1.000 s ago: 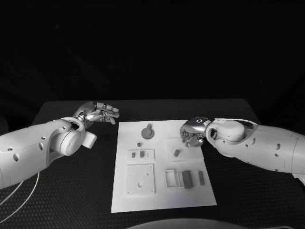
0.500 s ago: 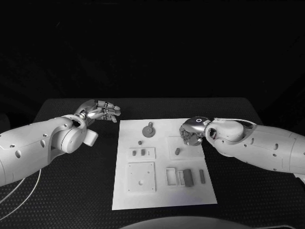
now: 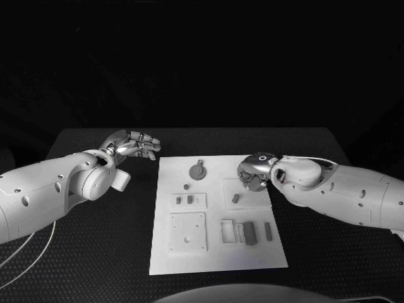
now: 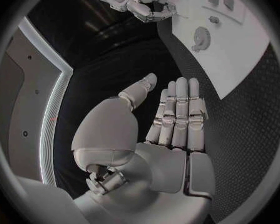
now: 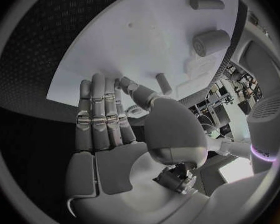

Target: Assemble the parts on the task board

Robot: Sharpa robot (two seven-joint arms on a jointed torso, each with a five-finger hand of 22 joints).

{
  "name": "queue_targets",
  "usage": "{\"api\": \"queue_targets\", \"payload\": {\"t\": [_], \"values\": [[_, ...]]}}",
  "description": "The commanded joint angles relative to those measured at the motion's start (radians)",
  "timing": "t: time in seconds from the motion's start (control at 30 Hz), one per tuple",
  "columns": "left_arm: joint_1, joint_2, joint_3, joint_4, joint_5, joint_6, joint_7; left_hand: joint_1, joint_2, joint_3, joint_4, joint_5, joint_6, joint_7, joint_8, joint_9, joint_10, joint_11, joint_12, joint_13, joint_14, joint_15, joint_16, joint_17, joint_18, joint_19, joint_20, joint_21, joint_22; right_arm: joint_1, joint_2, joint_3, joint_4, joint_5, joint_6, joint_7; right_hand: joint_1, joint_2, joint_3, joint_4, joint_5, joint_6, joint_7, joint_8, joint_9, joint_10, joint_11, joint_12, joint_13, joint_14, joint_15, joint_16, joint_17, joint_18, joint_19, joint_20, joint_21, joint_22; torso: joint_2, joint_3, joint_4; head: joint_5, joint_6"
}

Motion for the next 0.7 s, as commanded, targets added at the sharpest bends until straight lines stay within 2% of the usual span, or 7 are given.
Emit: {"api": "queue_targets", "payload": {"t": [0.03, 0.17, 0.57, 0.7], "values": [[0.001, 0.002, 0.001, 0.002, 0.005, 0.018, -0.002, -0.01, -0.002, -0.008, 0.001, 0.005, -0.006, -0.002, 0.001, -0.001, -0.007, -0.001, -0.002, -0.002, 0.001, 0.008, -0.006, 0.002, 0.003, -0.003, 0.005, 0.0, -0.002, -0.02, 0.005, -0.012, -0.007, -0.026, 0.053, 0.0, 0.008, 0.013, 0.01, -0.002, 0.001, 0.011, -0.001, 0.004, 0.002, 0.01, 0.0, -0.024, 0.003, 0.009, 0.001, -0.003, 0.005, 0.015, 0.009, 0.0, 0.001, 0.019, -0.001, 0.0001, -0.0013, 0.0, -0.002], [0.001, 0.001, 0.001, 0.002, 0.003, 0.019, -0.003, -0.01, -0.003, -0.008, 0.0, 0.006, -0.008, -0.002, 0.0, -0.002, -0.01, -0.001, -0.002, -0.002, 0.001, 0.008, -0.007, 0.004, 0.003, -0.002, 0.005, 0.0, -0.003, -0.022, 0.004, -0.012, -0.005, -0.027, 0.042, 0.001, 0.015, 0.012, 0.017, -0.003, 0.001, 0.015, -0.003, 0.005, 0.004, 0.012, 0.0, -0.028, 0.003, 0.009, 0.001, -0.004, 0.01, 0.015, 0.011, -0.002, 0.002, 0.02, -0.001, 0.0001, -0.0018, -0.002, -0.004], [0.001, 0.003, 0.001, -0.003, 0.001, 0.019, -0.002, -0.009, -0.003, -0.009, 0.0, 0.007, -0.01, -0.001, 0.0, -0.002, -0.013, 0.001, -0.002, -0.003, 0.003, 0.008, -0.008, 0.007, 0.004, -0.001, 0.004, 0.001, -0.004, -0.024, -0.002, -0.012, 0.013, 0.008, -0.074, 0.03, 0.033, -0.001, 0.028, -0.002, 0.001, 0.041, -0.014, 0.015, 0.018, 0.047, -0.011, -0.034, 0.014, 0.031, -0.011, 0.006, 0.049, 0.015, 0.04, -0.014, 0.027, 0.023, -0.001, 0.0001, -0.0017, -0.007, -0.004], [0.001, 0.003, 0.001, -0.006, 0.001, 0.018, -0.002, -0.009, -0.003, -0.009, 0.0, 0.007, -0.012, 0.0, 0.0, -0.002, -0.014, 0.001, -0.002, -0.004, 0.004, 0.008, -0.008, 0.008, 0.004, 0.0, 0.004, 0.001, -0.005, -0.023, -0.013, -0.01, 0.027, 0.028, -0.083, 0.031, 0.033, -0.002, 0.029, -0.002, 0.001, 0.044, -0.015, 0.016, 0.02, 0.051, -0.013, -0.035, 0.016, 0.033, -0.012, 0.007, 0.054, 0.015, 0.041, -0.016, 0.03, 0.023, -0.001, -0.0003, -0.0011, -0.007, -0.004]]}}
